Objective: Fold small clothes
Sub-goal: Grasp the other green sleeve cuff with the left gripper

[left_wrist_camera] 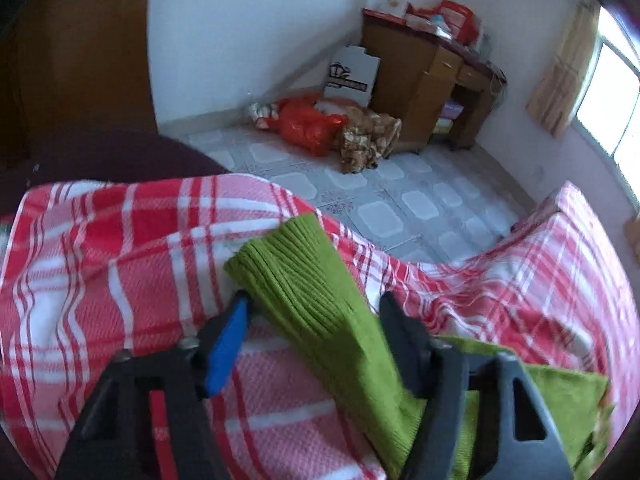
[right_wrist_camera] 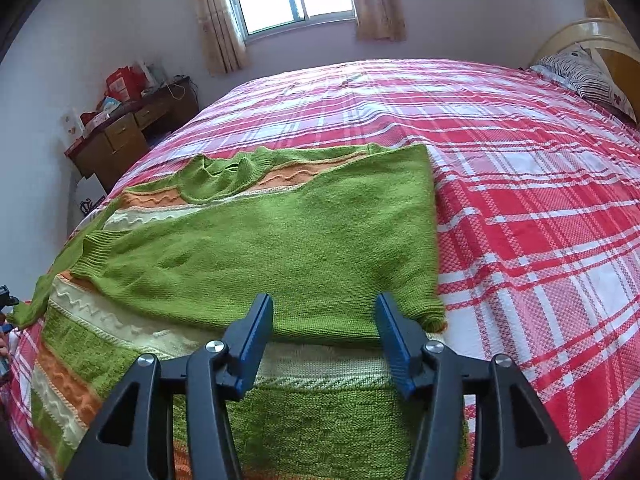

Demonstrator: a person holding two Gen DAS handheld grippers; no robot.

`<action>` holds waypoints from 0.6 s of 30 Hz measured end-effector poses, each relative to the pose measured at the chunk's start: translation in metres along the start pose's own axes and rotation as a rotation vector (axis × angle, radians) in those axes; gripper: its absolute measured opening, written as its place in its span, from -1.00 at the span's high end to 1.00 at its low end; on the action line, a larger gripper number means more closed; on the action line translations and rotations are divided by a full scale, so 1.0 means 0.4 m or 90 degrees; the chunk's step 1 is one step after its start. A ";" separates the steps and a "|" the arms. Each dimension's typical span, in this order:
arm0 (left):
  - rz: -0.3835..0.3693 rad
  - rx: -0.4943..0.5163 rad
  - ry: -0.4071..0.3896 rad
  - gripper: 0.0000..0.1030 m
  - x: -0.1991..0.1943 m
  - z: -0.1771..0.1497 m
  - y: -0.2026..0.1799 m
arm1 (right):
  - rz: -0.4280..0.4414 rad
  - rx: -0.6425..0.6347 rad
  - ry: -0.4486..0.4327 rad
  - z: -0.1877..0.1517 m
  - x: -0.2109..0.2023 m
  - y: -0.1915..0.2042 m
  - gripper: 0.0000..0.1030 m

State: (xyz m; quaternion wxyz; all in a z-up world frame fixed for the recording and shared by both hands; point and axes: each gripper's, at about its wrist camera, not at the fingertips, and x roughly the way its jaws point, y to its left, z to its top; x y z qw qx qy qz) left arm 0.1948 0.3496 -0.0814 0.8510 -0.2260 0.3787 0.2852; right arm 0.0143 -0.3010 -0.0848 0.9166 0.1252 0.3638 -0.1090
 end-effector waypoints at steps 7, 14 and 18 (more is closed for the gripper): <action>-0.045 -0.001 -0.005 0.84 -0.004 0.018 0.004 | -0.005 -0.003 0.000 -0.002 0.000 0.004 -0.06; -0.127 0.108 -0.141 0.85 -0.232 -0.004 -0.134 | -0.001 0.000 -0.001 -0.003 0.000 0.002 -0.07; -0.238 0.235 -0.210 0.85 -0.417 -0.094 -0.305 | 0.001 0.003 -0.003 -0.003 -0.002 0.002 -0.07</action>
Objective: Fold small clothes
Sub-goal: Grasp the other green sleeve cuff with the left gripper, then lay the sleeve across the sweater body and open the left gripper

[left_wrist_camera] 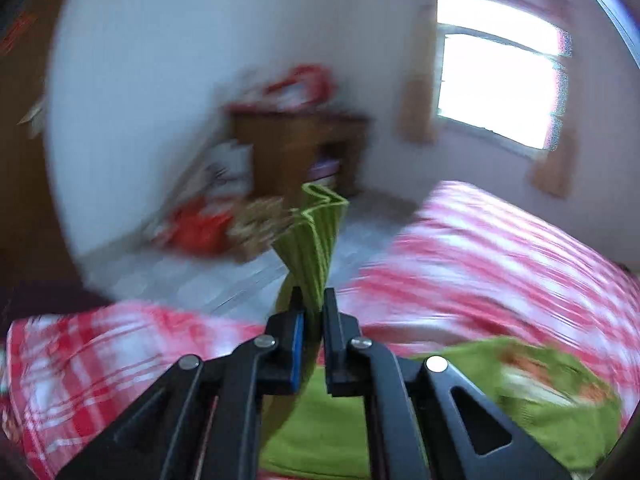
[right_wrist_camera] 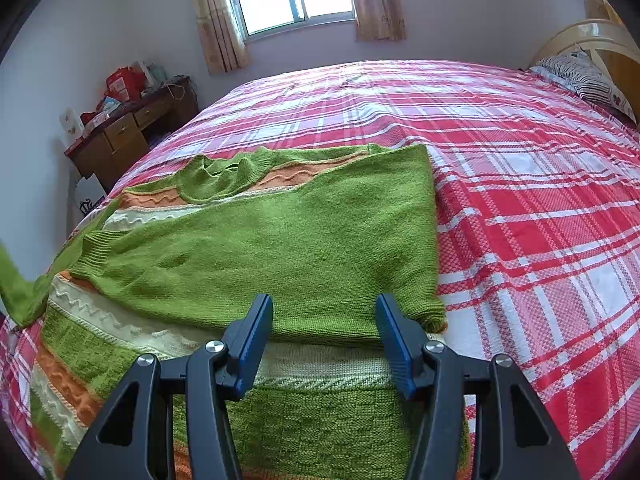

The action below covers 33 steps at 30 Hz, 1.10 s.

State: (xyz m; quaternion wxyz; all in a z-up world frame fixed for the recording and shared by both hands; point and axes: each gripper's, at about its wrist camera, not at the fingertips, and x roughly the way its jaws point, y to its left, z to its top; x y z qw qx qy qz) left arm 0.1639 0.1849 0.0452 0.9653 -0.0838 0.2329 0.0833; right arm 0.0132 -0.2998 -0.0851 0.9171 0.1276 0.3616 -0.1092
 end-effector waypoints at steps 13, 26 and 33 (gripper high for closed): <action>-0.219 0.209 0.104 0.85 -0.067 -0.297 -0.547 | 0.015 0.011 -0.005 -0.001 -0.003 -0.008 -0.07; -0.255 0.119 0.221 -0.25 -0.114 -0.347 -0.371 | 0.046 0.026 0.001 0.004 -0.002 -0.020 -0.15; -0.128 0.043 0.183 -0.24 -0.119 -0.395 -0.163 | 0.207 0.105 -0.004 0.067 -0.059 0.043 -0.17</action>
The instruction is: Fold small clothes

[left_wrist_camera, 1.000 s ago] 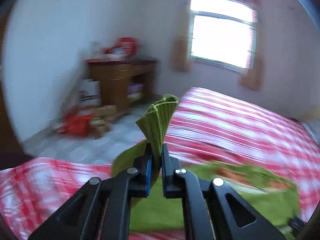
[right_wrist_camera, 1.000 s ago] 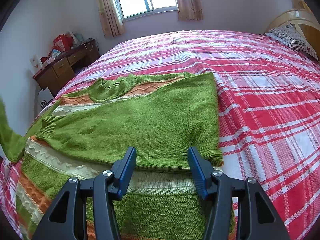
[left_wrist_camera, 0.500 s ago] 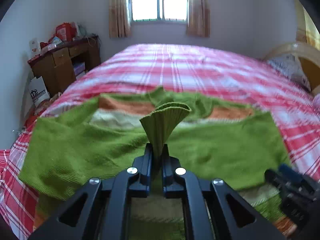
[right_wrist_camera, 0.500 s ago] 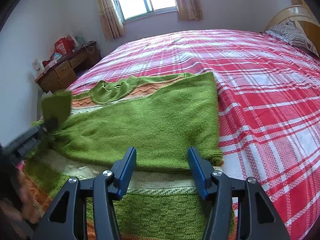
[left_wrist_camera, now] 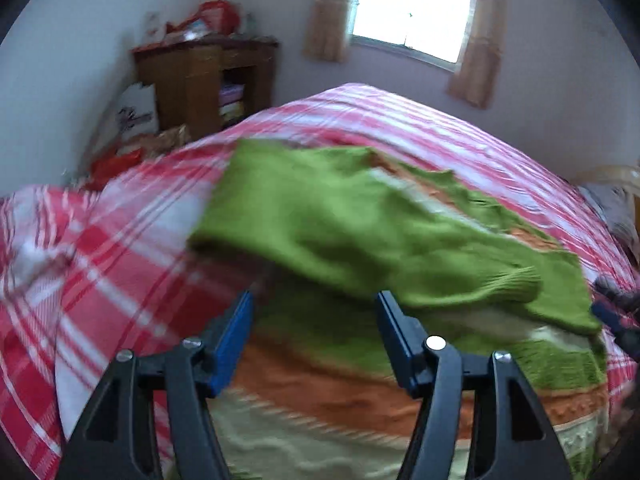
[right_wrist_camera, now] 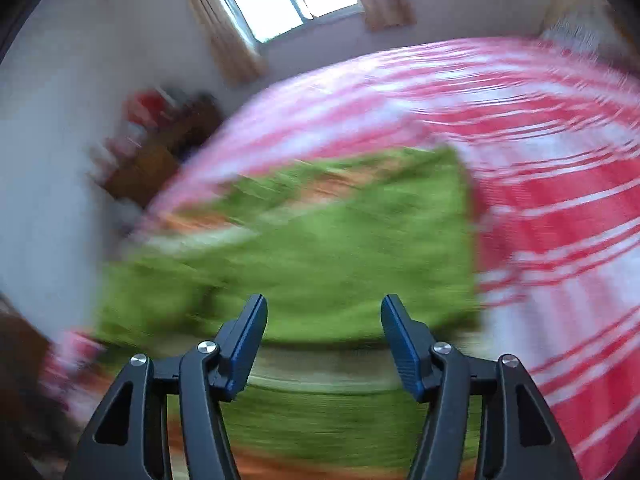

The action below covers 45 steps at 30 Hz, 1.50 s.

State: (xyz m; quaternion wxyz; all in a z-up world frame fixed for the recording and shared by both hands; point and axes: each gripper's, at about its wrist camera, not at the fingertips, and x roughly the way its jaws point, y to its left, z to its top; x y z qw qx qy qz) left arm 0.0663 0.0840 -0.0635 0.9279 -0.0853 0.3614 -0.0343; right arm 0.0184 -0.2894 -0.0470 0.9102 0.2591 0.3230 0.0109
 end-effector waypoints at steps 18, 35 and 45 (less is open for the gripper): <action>-0.033 -0.021 -0.023 -0.49 0.019 -0.017 0.003 | -0.098 -0.259 0.076 0.011 0.252 0.341 0.91; -0.022 -0.013 -0.020 -0.50 0.023 -0.013 -0.003 | -0.205 -0.228 -0.048 0.187 -0.005 0.092 0.91; -0.022 0.000 -0.006 -0.62 0.028 -0.006 -0.016 | -0.297 -0.136 0.005 0.059 -0.029 -0.112 0.55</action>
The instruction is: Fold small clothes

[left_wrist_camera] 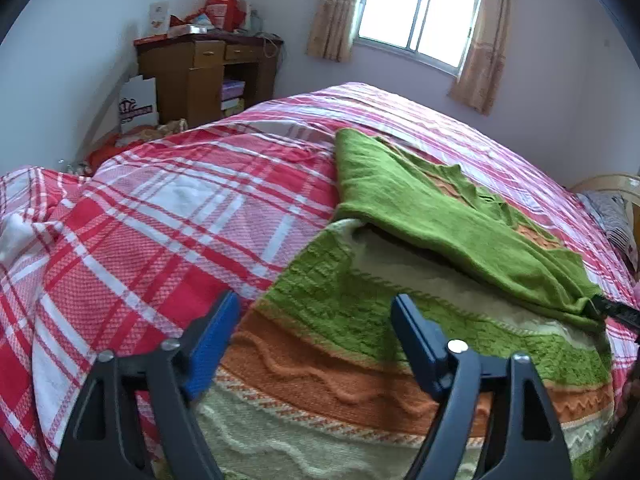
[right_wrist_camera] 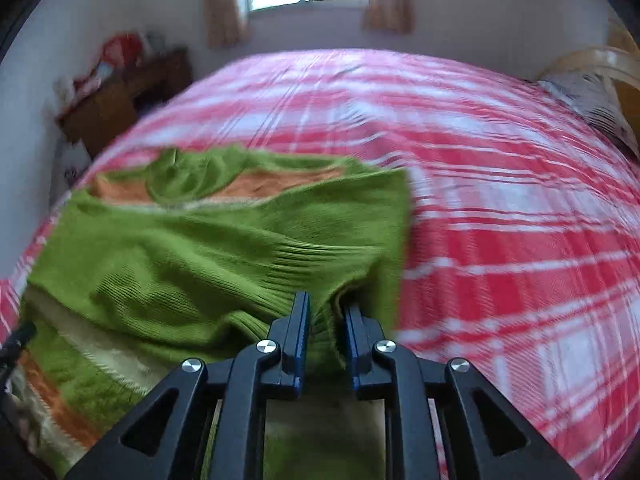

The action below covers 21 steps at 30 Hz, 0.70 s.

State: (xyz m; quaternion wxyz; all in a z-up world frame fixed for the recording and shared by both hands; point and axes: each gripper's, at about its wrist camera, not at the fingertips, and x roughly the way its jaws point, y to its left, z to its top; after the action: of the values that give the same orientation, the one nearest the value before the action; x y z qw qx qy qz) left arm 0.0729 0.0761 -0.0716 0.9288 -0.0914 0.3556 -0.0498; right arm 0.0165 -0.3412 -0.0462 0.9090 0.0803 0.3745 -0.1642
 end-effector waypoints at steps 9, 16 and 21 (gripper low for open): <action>0.042 0.027 -0.032 -0.65 -0.058 0.052 -0.055 | 0.013 -0.003 -0.083 0.066 -0.114 -0.035 0.52; 0.074 0.064 -0.030 -0.79 0.037 0.154 -0.138 | 0.147 -0.049 -0.004 0.059 0.006 0.097 0.52; 0.118 0.041 0.067 -0.76 0.164 0.144 -0.072 | 0.179 -0.089 0.067 -0.005 0.082 0.119 0.52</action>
State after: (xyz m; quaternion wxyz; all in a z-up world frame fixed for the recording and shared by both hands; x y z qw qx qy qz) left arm 0.1592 0.0455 -0.0663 0.9120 -0.0258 0.4088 0.0205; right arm 0.0540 -0.3041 -0.0698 0.9057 0.0768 0.4169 -0.0046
